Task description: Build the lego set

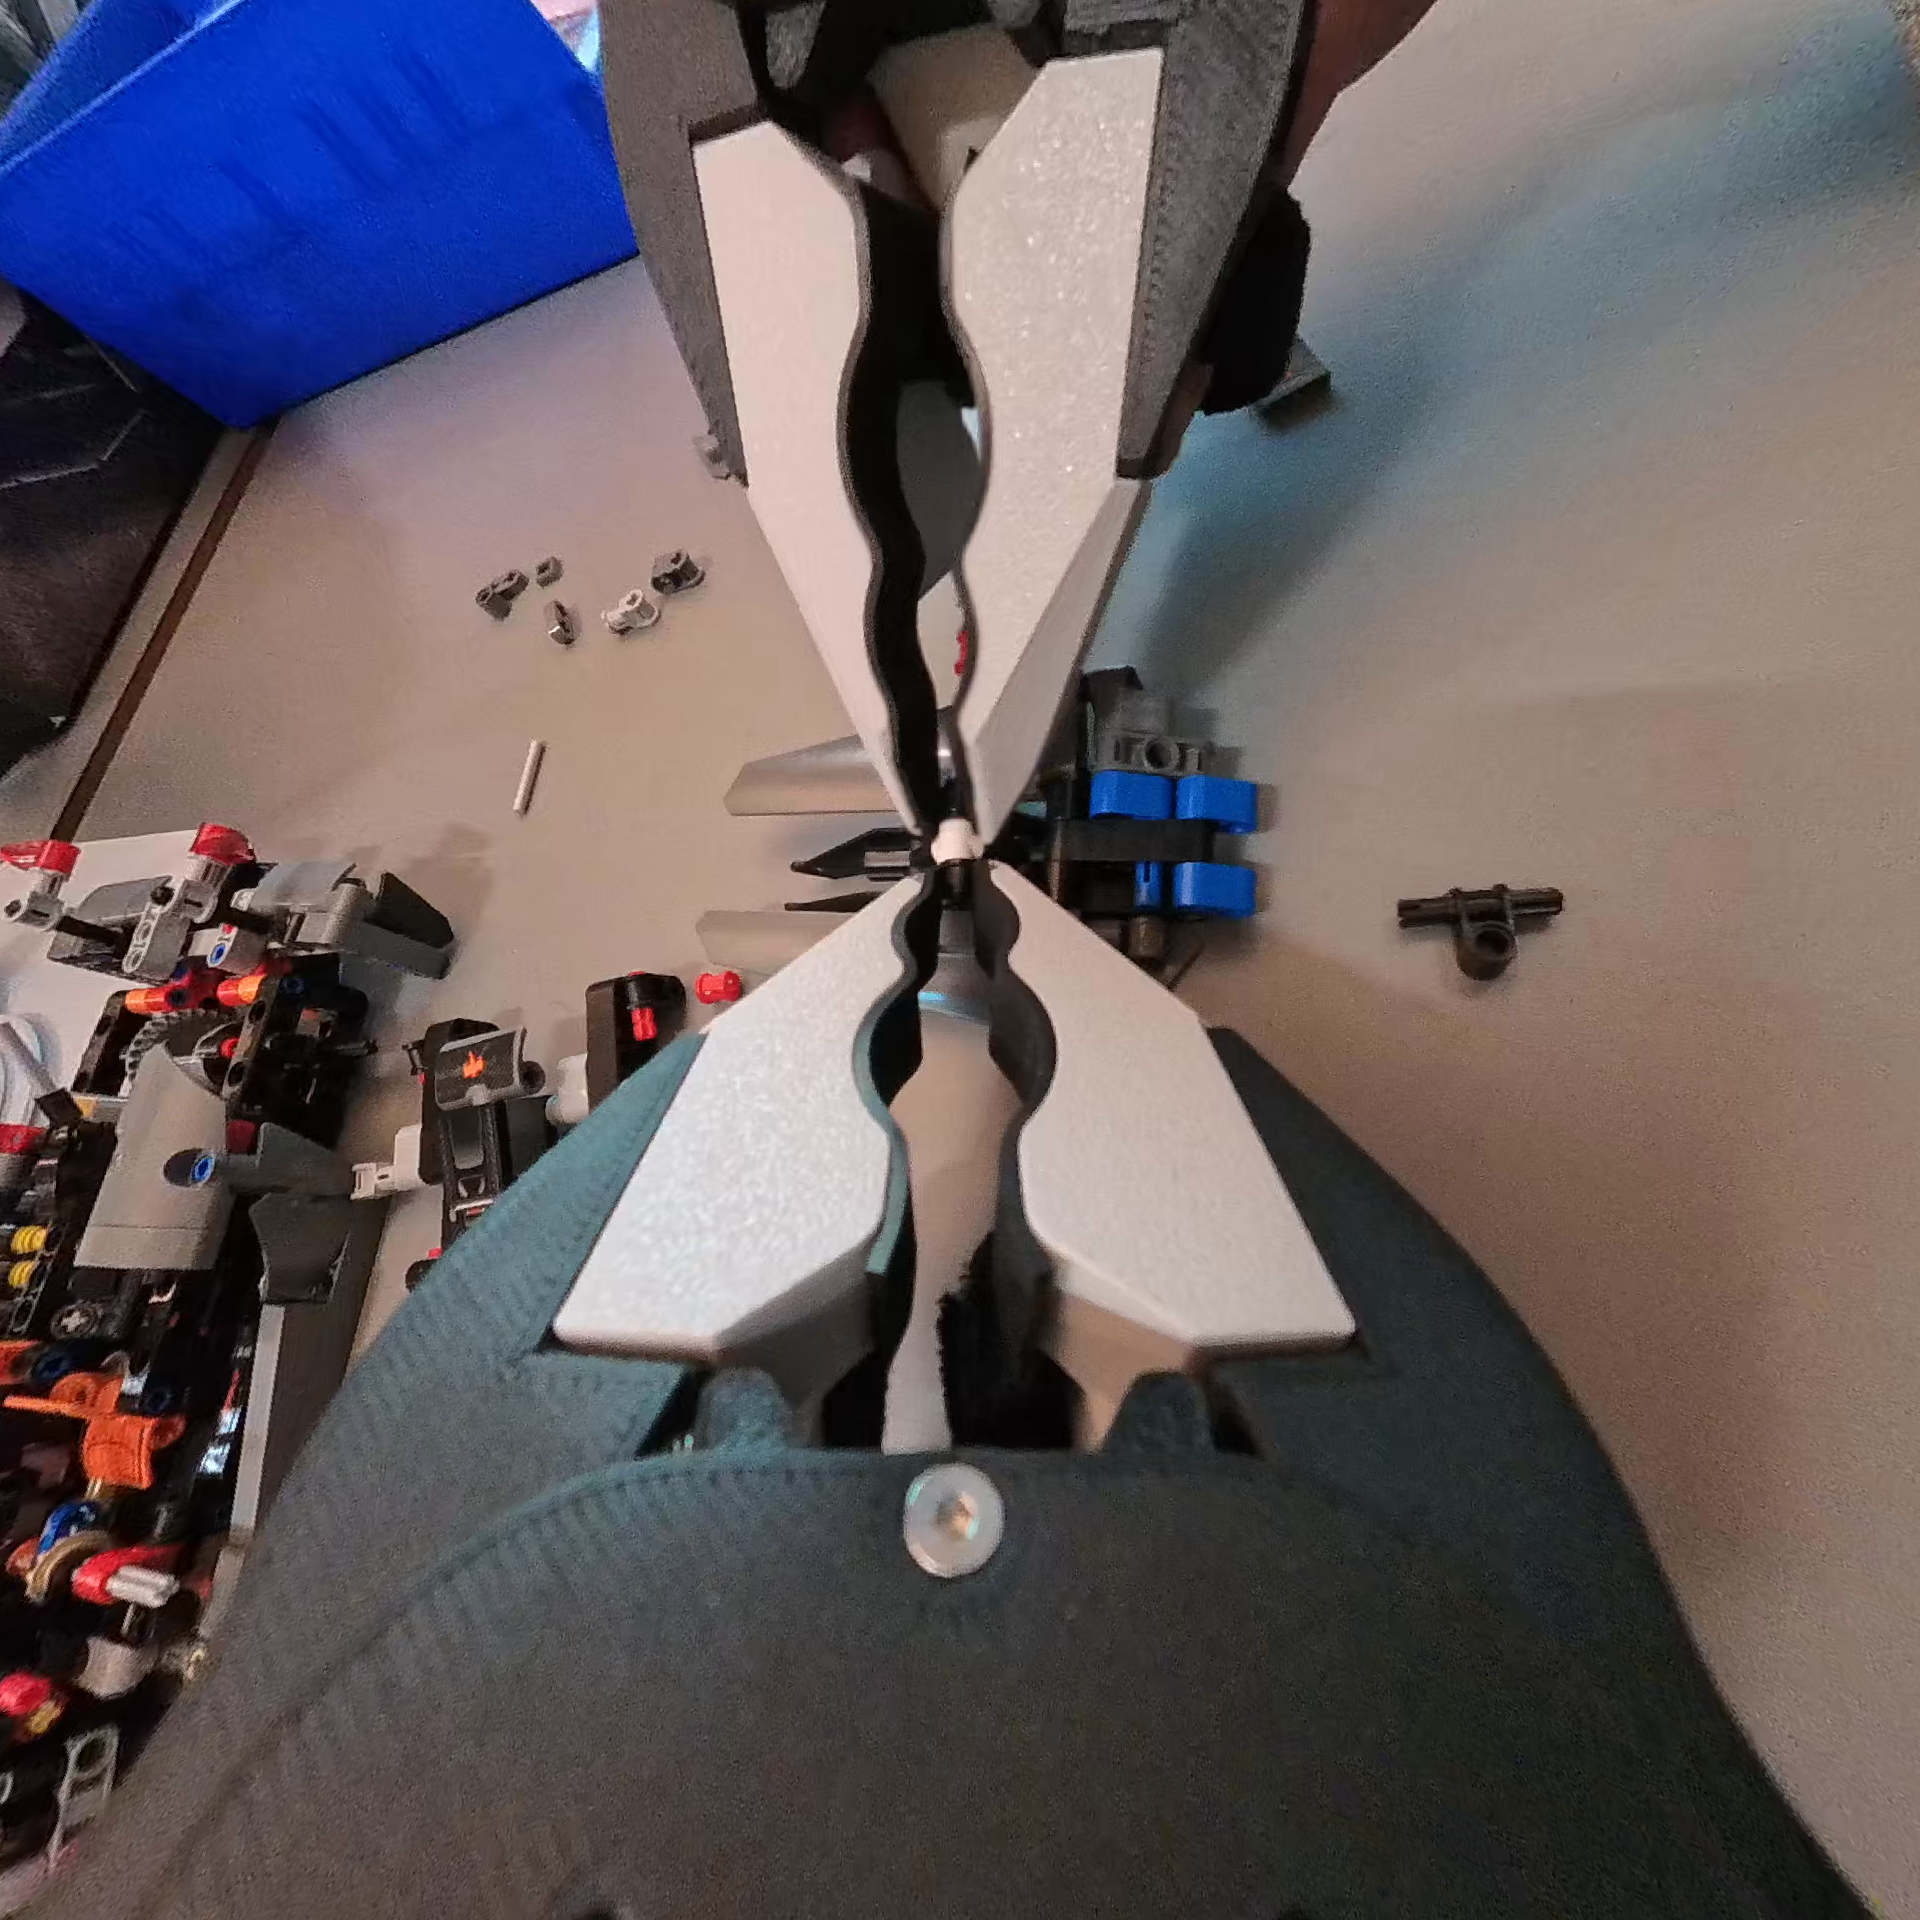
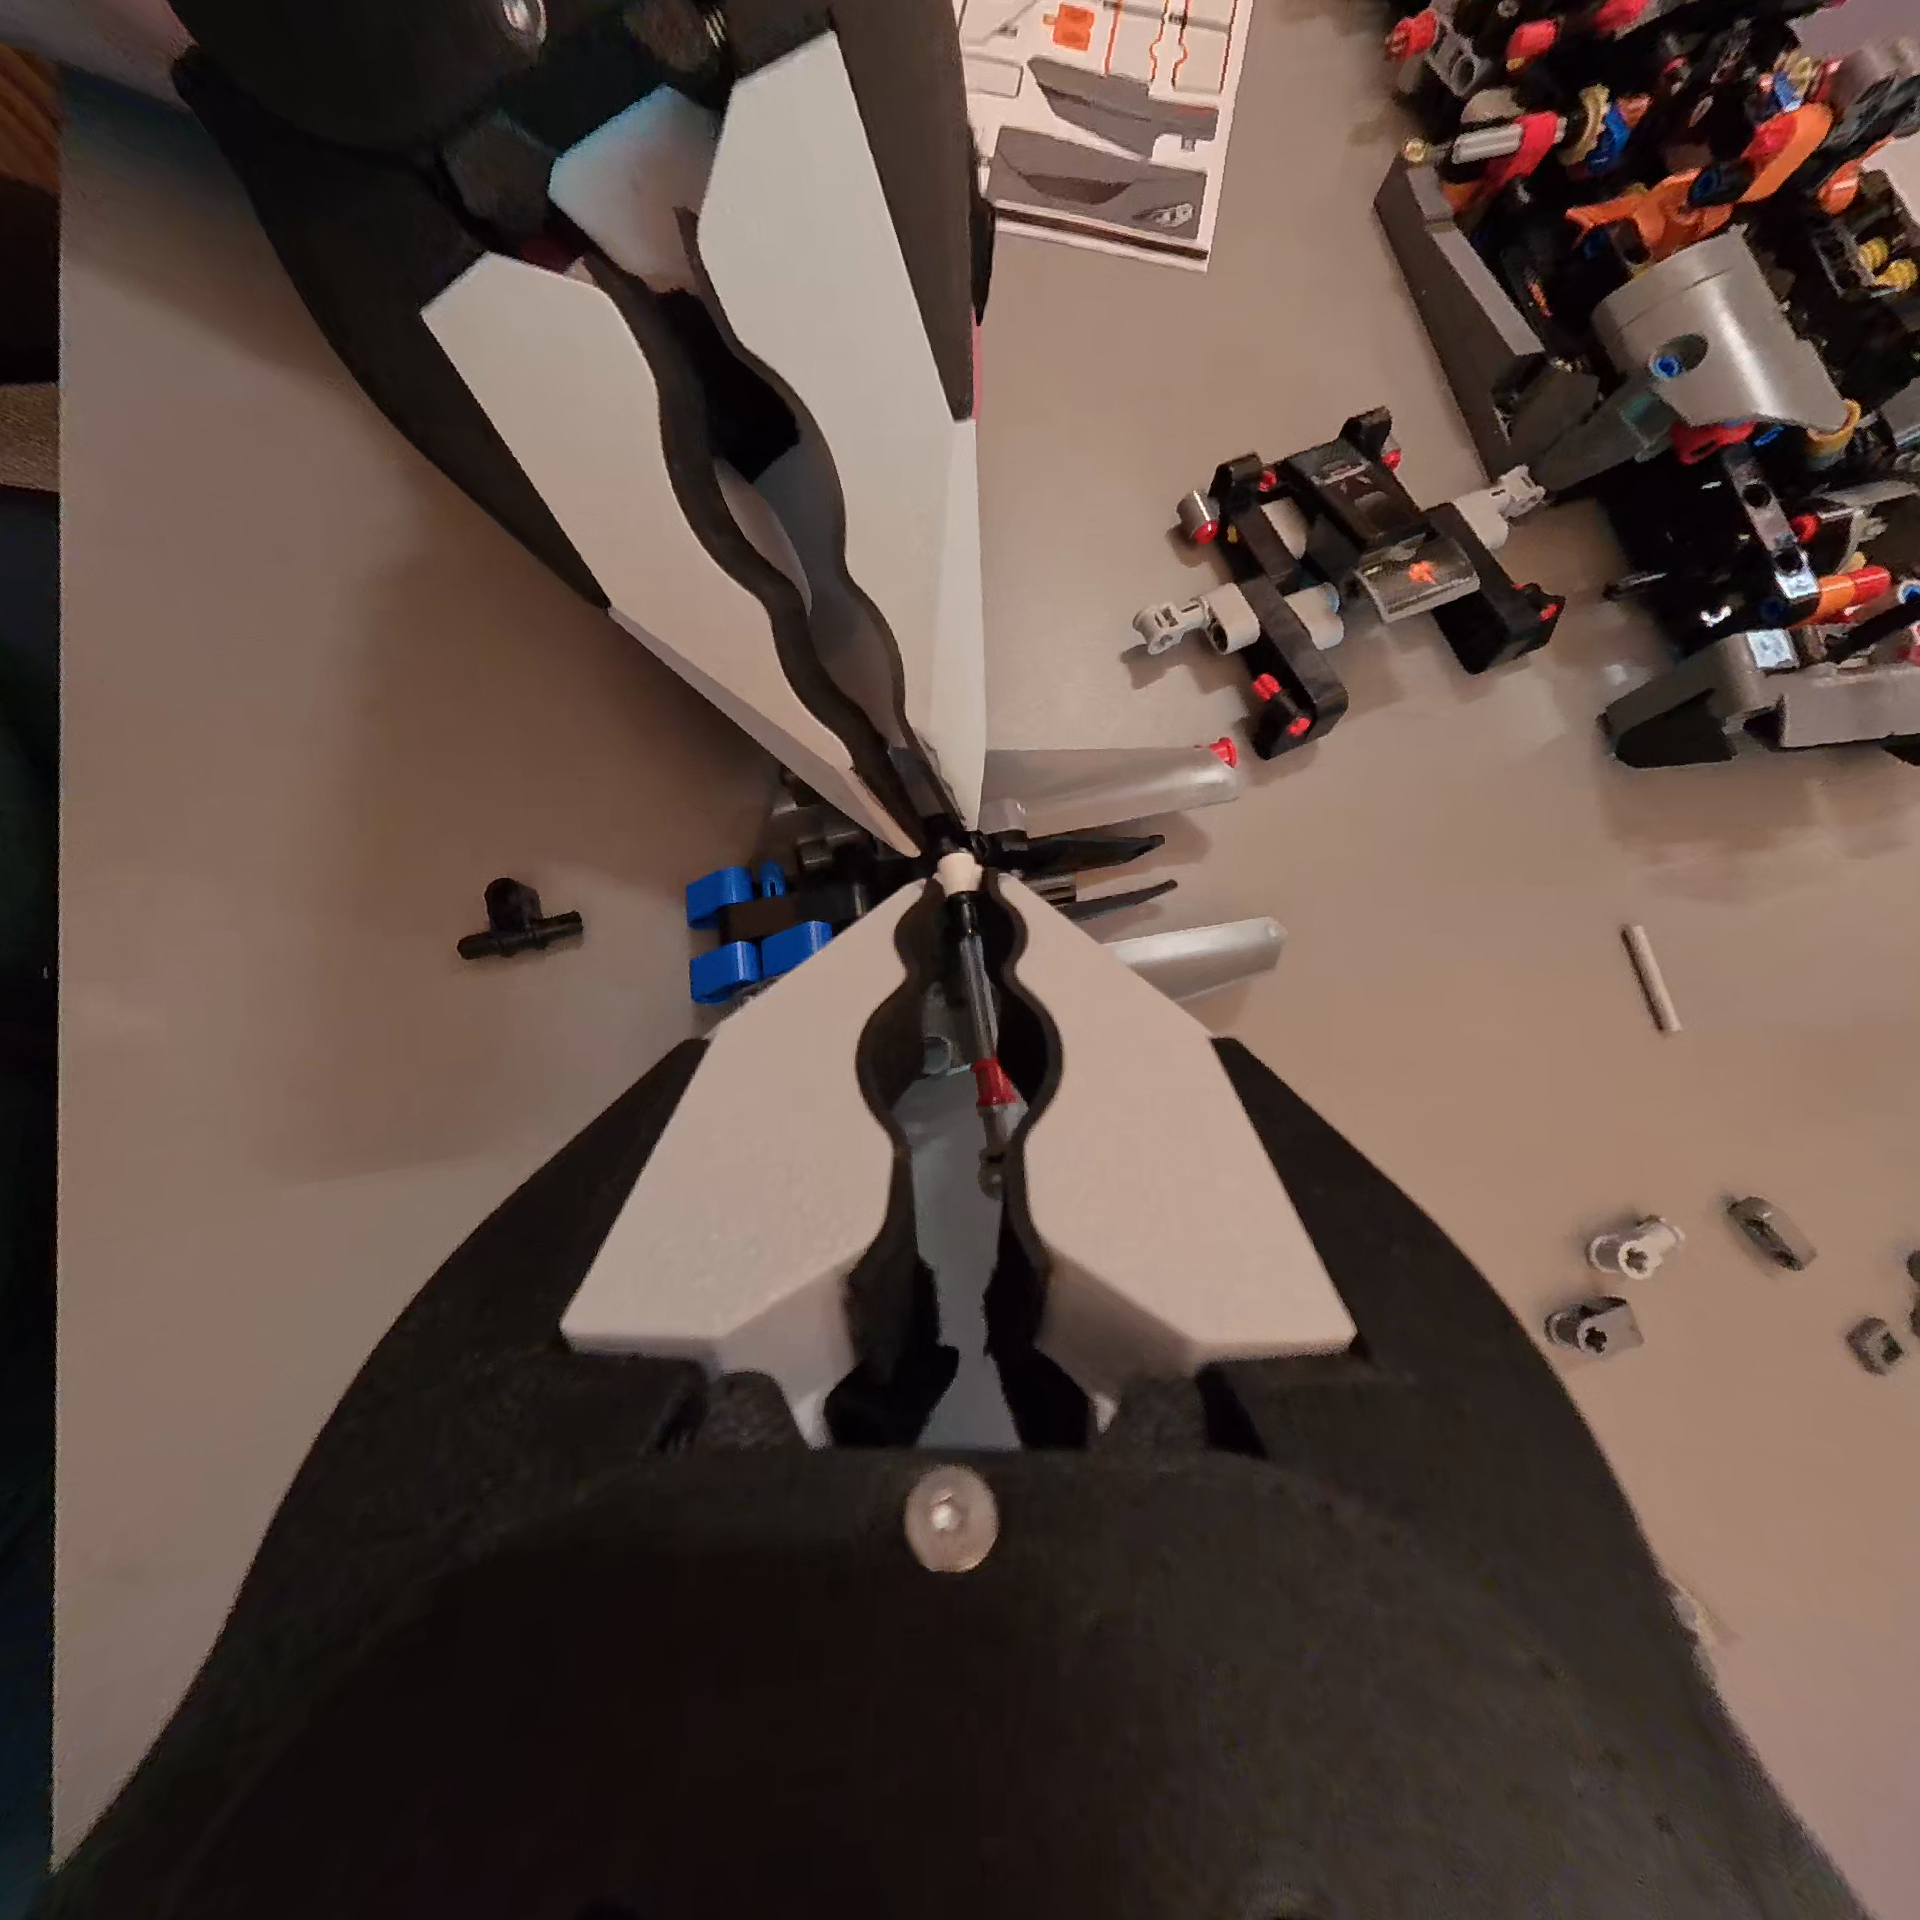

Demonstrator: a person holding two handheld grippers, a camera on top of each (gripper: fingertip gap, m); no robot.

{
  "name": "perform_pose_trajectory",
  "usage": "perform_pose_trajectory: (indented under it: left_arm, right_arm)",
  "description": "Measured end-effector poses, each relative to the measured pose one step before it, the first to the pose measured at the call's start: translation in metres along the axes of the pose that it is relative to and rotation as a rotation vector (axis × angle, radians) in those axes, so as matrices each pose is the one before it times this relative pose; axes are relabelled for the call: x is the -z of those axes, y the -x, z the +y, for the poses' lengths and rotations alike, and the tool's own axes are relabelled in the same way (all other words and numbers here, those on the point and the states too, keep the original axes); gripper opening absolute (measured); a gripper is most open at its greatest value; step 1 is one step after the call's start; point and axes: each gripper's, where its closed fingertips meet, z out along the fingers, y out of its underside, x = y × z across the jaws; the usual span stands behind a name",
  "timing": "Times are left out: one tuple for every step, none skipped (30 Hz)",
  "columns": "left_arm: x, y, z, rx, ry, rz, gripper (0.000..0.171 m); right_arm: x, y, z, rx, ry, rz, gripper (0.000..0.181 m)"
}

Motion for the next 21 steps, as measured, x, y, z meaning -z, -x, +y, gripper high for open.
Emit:
perform_pose_trajectory:
  left_arm:
    - [0.00003,-0.00002,0.00007,-0.0006,0.00047,0.0004,0.004]
    - [-0.00001,0.00019,0.00003,0.0013,0.00119,-0.0009,0.004]
    - [-0.00008,0.00011,0.00006,0.003,0.00002,-0.0004,0.004]
    - [0.00024,-0.00055,-0.00012,0.0002,-0.00262,0.0049,0.004]
    - [-0.00008,-0.00031,-0.00014,0.0031,-0.00126,0.0033,0.004]
    - [0.0,0.00004,0.00007,-0.0012,-0.00027,-0.0004,0.004]
    - [0.00006,-0.00012,-0.00012,-0.0013,-0.00131,0.0007,0.004]
    - [-0.00017,0.00003,-0.00004,-0.0001,-0.00102,0.0006,0.004]
    - [-0.00038,0.00037,0.00083,0.0005,0.00527,-0.0009,0.004]
    - [0.00001,-0.00015,-0.00006,-0.0007,-0.00009,0.0026,0.004]
    - [-0.00007,-0.00024,0.0003,-0.0008,0.00243,0.0022,0.004]
    - [-0.00001,-0.0004,0.00023,-0.0021,0.00066,0.0003,0.004]
    - [-0.00004,-0.00073,0.00056,-0.0002,0.00206,0.0034,0.004]
    - [0.00011,-0.00068,0.00036,-0.0032,0.00181,0.0019,0.004]
    - [-0.00001,-0.00022,0.00005,-0.0029,0.00029,-0.0008,0.004]
    - [-0.00007,0.0,-0.00022,-0.0007,-0.00081,0.001,0.004]
    - [-0.00016,-0.00039,-0.00039,-0.0009,-0.00205,0.0039,0.004]
    - [-0.00026,-0.00004,-0.00035,-0.0003,-0.0013,0.002,0.004]
    - [-0.00024,0.00004,-0.00048,-0.0001,-0.00085,0.0005,0.004]
    - [-0.00031,-0.00024,-0.00034,-0.0008,-0.00031,0.0009,0.004]
    - [-0.00023,-0.00007,-0.00011,-0.0014,0.00018,-0.0001,0.004]
  right_arm:
    - [0.00001,0.00006,0.00017,0.0034,0.0028,0.0008,0.004]
    - [-0.0001,-0.00011,-0.00007,0.0053,-0.0006,0.0049,0.004]
    - [0.00007,0.00013,-0.00001,0.0007,-0.0025,0.0034,0.004]
    - [0.00067,0.00124,-0.00015,0.0082,-0.0018,-0.0006,0.004]
    - [0.00084,0.00025,-0.00098,0.0074,-0.006,0.0049,0.004]
    - [-0.00035,0.00016,0.00039,-0.0056,0.0021,-0.0003,0.004]
    - [-0.00045,-0.00034,0.00095,-0.0034,0.0029,-0.001,0.004]
    - [0.00066,-0.00064,-0.00065,-0.0093,-0.0087,-0.0021,0.004]
    - [0.0019,-0.00163,-0.00176,-0.0227,-0.0168,0.001,0.005]
    - [0.00371,-0.00215,-0.00249,-0.0257,-0.0223,0.0041,0.014]
    - [0.00505,-0.00232,-0.00037,-0.013,-0.0096,0.0112,0.016]
    - [0.00576,-0.00273,0.00264,0.0009,0.0058,0.0209,0.017]
    - [0.00631,-0.00254,0.00396,-0.0019,0.0086,0.0181,0.018]
    - [0.00647,-0.00193,0.00336,-0.0117,-0.0021,0.0073,0.019]
    - [0.00587,-0.00298,0.00411,-0.0175,-0.0039,0.0051,0.019]
    - [0.00528,-0.00567,0.0049,-0.0202,-0.0059,0.0146,0.02]
    - [0.00383,-0.00486,0.00437,-0.0318,-0.009,-0.0007,0.022]
    - [0.00273,-0.00158,0.0012,-0.0338,-0.0225,-0.0234,0.022]
    - [0.0011,0.00027,-0.00077,-0.0218,-0.0304,-0.0279,0.021]
    - [-0.00112,0.00242,0.00123,-0.0051,-0.0068,-0.0297,0.018]
    - [-0.00278,0.00229,0.00138,0.0045,0.0001,-0.0198,0.014]
